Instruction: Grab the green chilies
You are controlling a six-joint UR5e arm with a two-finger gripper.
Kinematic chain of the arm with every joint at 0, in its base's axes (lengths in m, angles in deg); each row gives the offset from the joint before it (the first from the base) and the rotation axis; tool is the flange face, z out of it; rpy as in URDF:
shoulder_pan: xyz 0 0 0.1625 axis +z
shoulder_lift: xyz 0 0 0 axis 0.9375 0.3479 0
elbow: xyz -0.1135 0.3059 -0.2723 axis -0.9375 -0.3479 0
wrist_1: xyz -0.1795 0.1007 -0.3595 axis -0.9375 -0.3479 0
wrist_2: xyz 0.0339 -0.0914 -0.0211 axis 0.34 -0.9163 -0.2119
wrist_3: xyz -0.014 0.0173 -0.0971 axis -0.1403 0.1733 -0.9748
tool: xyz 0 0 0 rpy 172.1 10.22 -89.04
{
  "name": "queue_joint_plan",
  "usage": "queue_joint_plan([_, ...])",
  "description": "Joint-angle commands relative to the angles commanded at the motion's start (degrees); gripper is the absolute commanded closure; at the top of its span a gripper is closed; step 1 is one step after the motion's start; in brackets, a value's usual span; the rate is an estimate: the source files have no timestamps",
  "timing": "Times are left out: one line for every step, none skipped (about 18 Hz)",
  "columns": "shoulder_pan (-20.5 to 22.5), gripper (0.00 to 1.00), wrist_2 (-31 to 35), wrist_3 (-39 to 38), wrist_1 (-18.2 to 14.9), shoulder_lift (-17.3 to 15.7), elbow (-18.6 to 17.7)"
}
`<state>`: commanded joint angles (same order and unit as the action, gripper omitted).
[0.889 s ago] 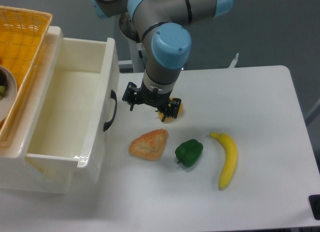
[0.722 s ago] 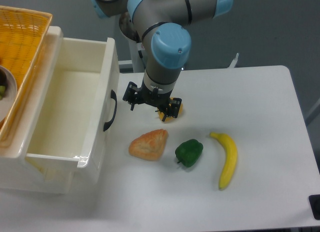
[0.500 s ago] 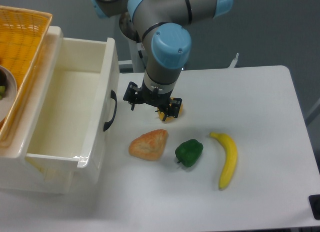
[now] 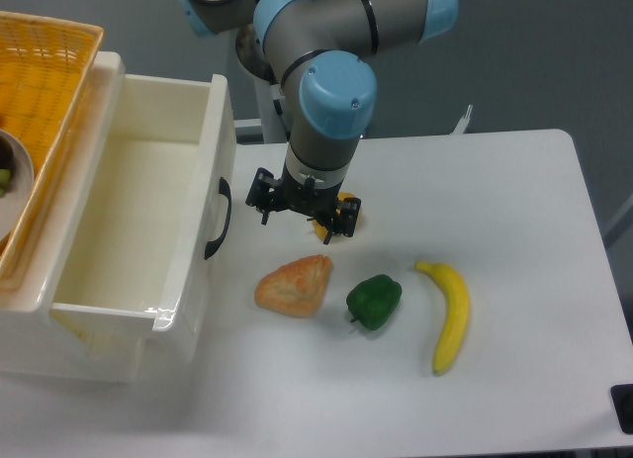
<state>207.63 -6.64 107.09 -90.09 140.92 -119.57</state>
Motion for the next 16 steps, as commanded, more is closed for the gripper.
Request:
queue_joint_plan([0.17,0.0,-0.09,-1.31,0.0,0.0,0.0])
queue_joint_plan([0.61,0.0,-0.17,-3.06,0.87,-0.09,0.0])
queue_joint_plan([0.53,0.0,-0.18,-4.73,2.1,0.09,-0.09])
queue_joint_plan([0.35,0.0,0.0,-5.88,3.33,0.26,-0.09])
queue_joint_plan([0.35,0.0,0.7,-6.24,3.95,0.61,-0.09])
queue_joint_plan([0.35,0.0,2.44,-6.07,3.96,0.7,-0.18])
queue_joint_plan([0.26,0.0,4.55,-5.9,3.96,0.79,-0.18])
queue_joint_plan([0.26,0.0,5.35,-5.81,4.04,1.14,-0.26])
queue_joint_plan([0.26,0.0,5.62,-5.63,4.13,1.4,-0.26])
queue_joint_plan([0.35,0.0,5.8,-5.02,4.22,1.49,-0.35])
queue_joint_plan([0.44,0.0,6.15,-3.88,4.13,1.67,-0.35])
queue_joint_plan([0.53,0.0,7.28,-1.78,4.13,2.02,-0.35])
queue_joint_plan([0.7,0.0,8.16,1.02,4.22,2.02,-0.53])
queue_joint_plan([1.14,0.0,8.35,3.49,4.31,2.02,-0.53])
queue_joint_plan([1.84,0.0,8.26,5.34,4.22,2.02,-0.53])
queue_joint_plan([2.54,0.0,8.17,7.01,4.13,2.11,-0.53])
